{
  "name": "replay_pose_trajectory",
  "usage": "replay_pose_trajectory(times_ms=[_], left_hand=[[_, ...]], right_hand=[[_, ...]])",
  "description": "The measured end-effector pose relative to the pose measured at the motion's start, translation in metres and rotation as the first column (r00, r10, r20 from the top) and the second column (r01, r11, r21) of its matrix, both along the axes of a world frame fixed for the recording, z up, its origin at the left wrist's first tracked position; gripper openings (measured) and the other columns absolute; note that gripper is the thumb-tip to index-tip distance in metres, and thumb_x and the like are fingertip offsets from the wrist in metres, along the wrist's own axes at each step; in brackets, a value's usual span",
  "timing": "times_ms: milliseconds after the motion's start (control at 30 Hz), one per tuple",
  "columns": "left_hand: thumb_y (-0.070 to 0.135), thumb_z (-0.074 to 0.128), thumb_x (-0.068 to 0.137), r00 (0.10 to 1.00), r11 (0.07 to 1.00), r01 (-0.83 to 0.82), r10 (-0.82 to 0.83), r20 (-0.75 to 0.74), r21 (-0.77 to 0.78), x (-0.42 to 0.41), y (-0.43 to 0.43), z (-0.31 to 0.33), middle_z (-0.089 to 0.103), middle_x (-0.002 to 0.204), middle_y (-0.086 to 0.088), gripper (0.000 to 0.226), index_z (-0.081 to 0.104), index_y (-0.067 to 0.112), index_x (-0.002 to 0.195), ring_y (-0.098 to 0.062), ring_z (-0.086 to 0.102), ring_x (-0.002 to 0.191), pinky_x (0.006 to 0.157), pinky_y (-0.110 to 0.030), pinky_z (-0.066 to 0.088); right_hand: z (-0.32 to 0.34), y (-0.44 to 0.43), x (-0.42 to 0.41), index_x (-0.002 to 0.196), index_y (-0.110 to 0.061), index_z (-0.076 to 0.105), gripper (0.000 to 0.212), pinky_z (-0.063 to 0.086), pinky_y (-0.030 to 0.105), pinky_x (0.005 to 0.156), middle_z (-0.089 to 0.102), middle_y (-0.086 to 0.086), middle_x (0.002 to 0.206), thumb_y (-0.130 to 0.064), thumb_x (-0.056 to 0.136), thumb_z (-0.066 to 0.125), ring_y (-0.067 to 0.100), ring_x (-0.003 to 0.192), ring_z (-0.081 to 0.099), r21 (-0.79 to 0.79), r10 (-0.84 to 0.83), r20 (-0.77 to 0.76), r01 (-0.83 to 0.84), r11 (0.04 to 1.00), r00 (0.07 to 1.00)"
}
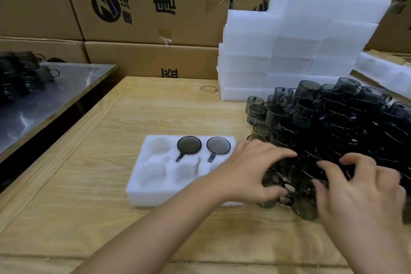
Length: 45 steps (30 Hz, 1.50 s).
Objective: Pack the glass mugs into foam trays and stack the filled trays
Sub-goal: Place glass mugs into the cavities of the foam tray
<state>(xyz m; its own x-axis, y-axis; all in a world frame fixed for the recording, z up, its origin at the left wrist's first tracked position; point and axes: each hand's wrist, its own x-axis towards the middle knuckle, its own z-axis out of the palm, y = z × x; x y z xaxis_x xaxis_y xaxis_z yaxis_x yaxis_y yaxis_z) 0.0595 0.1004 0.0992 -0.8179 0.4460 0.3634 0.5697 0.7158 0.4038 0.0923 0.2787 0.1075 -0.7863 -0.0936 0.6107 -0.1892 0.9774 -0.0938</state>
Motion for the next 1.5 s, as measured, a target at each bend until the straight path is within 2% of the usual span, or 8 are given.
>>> replay_pose_trajectory(times_ms=[367, 567, 767, 833, 900, 1133, 1333, 1500], left_hand=[[0.039, 0.069, 0.083, 1.0, 0.999, -0.004, 0.003, -0.021, -0.051, -0.003, 0.03, -0.013, 0.057, 0.125, 0.01, 0.054, 0.049, 0.029, 0.132, -0.015, 0.042, 0.115, 0.099, -0.036, 0.021], [0.036, 0.079, 0.075, 0.999, 0.976, 0.049, -0.05, -0.001, 0.212, 0.004, 0.009, -0.005, 0.057, 0.129, -0.002, 0.055, 0.056, 0.018, 0.121, -0.002, 0.033, 0.134, 0.106, -0.028, 0.023], [0.034, 0.071, 0.078, 0.988, 0.856, -0.123, 0.061, 0.14, 0.502, 0.021, -0.062, 0.018, 0.063, 0.108, 0.017, 0.027, 0.064, 0.03, 0.104, -0.002, 0.057, 0.108, 0.091, -0.023, 0.046], [0.019, 0.07, 0.078, 0.979, 0.783, -0.174, 0.075, 0.188, 0.597, 0.024, -0.09, 0.022, 0.065, 0.11, 0.005, 0.032, 0.061, 0.025, 0.108, -0.013, 0.061, 0.104, 0.086, -0.038, 0.053], [0.005, 0.066, 0.079, 0.967, 0.698, -0.227, 0.08, 0.241, 0.679, 0.024, -0.116, 0.023, 0.065, 0.113, -0.011, 0.041, 0.057, 0.016, 0.117, -0.015, 0.064, 0.101, 0.084, -0.031, 0.054], [-0.017, 0.053, 0.082, 0.872, 0.531, -0.483, 0.22, 0.437, 0.696, 0.023, -0.182, 0.007, 0.069, 0.107, -0.013, 0.056, 0.05, 0.01, 0.131, -0.014, 0.067, 0.092, 0.074, -0.014, 0.05], [0.001, 0.061, 0.065, 0.849, 0.422, -0.524, 0.193, 0.492, 0.74, 0.021, -0.195, -0.004, 0.07, 0.11, -0.015, 0.073, 0.048, 0.013, 0.135, -0.024, 0.063, 0.102, 0.098, -0.034, 0.041], [0.005, 0.056, 0.064, 0.875, 0.391, -0.482, 0.162, 0.456, 0.784, 0.021, -0.199, -0.011, 0.073, 0.101, -0.007, 0.065, 0.054, 0.014, 0.128, -0.02, 0.065, 0.095, 0.092, -0.03, 0.046]], right_hand=[[-0.015, 0.006, -0.008, 0.079, 0.002, 0.068, 0.035, 0.037, 0.05, 0.062, 0.053, 0.027, 0.093, 0.01, 0.049, 0.083, 0.037, 0.084, 0.034, 0.061, 0.043, 0.004, -0.043, 0.997, 0.999], [0.003, -0.014, -0.002, 0.084, -0.002, 0.068, 0.043, 0.035, 0.047, 0.062, 0.053, 0.023, 0.094, 0.001, 0.046, 0.087, 0.034, 0.084, 0.035, 0.027, 0.165, -0.051, -0.163, 0.986, 0.985], [0.016, -0.08, -0.014, 0.095, -0.003, 0.068, 0.025, 0.045, 0.047, 0.077, 0.058, 0.024, 0.11, 0.002, 0.071, 0.073, 0.042, 0.097, 0.052, -0.064, 0.414, -0.049, -0.416, 0.907, 0.909], [0.017, -0.114, -0.024, 0.113, -0.007, 0.061, 0.028, 0.035, 0.046, 0.1, 0.046, 0.02, 0.136, -0.003, 0.085, 0.06, 0.039, 0.125, 0.041, -0.151, 0.508, 0.106, -0.491, 0.858, 0.855], [0.014, -0.147, -0.036, 0.121, -0.012, 0.051, 0.028, 0.021, 0.036, 0.108, 0.026, 0.013, 0.153, -0.009, 0.095, 0.045, 0.026, 0.14, 0.022, -0.299, 0.612, 0.202, -0.547, 0.782, 0.765], [-0.004, -0.221, -0.06, 0.112, -0.009, 0.061, 0.023, 0.027, 0.026, 0.095, 0.042, 0.012, 0.136, -0.009, 0.095, 0.046, 0.03, 0.128, 0.035, -0.5, 0.77, 0.26, -0.601, 0.624, 0.582], [-0.005, -0.235, -0.065, 0.111, -0.016, 0.069, 0.025, 0.024, 0.017, 0.092, 0.042, 0.009, 0.142, -0.012, 0.093, 0.052, 0.023, 0.135, 0.032, -0.544, 0.783, 0.296, -0.577, 0.609, 0.548], [0.0, -0.233, -0.065, 0.11, -0.021, 0.071, 0.024, 0.031, 0.02, 0.088, 0.047, 0.006, 0.135, -0.017, 0.093, 0.054, 0.023, 0.126, 0.04, -0.537, 0.79, 0.326, -0.585, 0.607, 0.519]])
